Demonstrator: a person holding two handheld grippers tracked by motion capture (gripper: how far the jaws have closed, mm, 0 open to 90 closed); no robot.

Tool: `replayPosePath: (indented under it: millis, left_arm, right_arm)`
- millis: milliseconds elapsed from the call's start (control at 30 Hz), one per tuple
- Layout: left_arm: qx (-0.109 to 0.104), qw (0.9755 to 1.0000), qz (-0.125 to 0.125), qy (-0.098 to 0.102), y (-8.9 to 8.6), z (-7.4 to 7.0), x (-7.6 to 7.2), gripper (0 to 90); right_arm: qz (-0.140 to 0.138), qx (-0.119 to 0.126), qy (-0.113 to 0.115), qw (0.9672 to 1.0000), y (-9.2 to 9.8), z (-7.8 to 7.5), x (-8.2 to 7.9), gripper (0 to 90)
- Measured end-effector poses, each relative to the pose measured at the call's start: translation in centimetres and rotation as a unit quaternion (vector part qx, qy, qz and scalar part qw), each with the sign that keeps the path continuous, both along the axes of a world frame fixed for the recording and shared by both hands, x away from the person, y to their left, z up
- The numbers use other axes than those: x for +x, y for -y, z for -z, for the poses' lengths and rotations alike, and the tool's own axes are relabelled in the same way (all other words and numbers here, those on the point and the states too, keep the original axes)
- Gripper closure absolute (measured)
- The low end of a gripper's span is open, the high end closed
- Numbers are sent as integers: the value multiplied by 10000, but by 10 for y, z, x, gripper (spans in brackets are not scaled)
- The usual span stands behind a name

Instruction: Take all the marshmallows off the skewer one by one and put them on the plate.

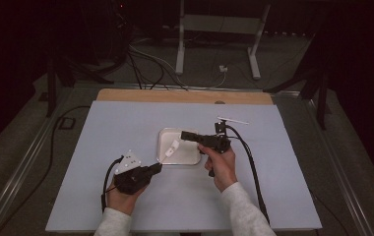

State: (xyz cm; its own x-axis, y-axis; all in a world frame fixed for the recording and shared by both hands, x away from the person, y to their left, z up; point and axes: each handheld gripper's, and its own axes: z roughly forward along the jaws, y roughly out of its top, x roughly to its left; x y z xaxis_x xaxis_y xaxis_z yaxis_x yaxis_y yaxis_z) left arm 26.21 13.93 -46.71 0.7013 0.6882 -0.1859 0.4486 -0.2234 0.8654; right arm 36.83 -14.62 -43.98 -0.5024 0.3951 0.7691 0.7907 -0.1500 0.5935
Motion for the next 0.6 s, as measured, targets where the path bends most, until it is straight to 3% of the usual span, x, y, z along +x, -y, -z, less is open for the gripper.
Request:
replayPosePath:
  millis: [600]
  left_arm:
    - [167, 9998, 114, -28, -6, 4, 1, 900]
  right_arm:
    - [209, 27, -54, 9998, 7, 3, 3, 838]
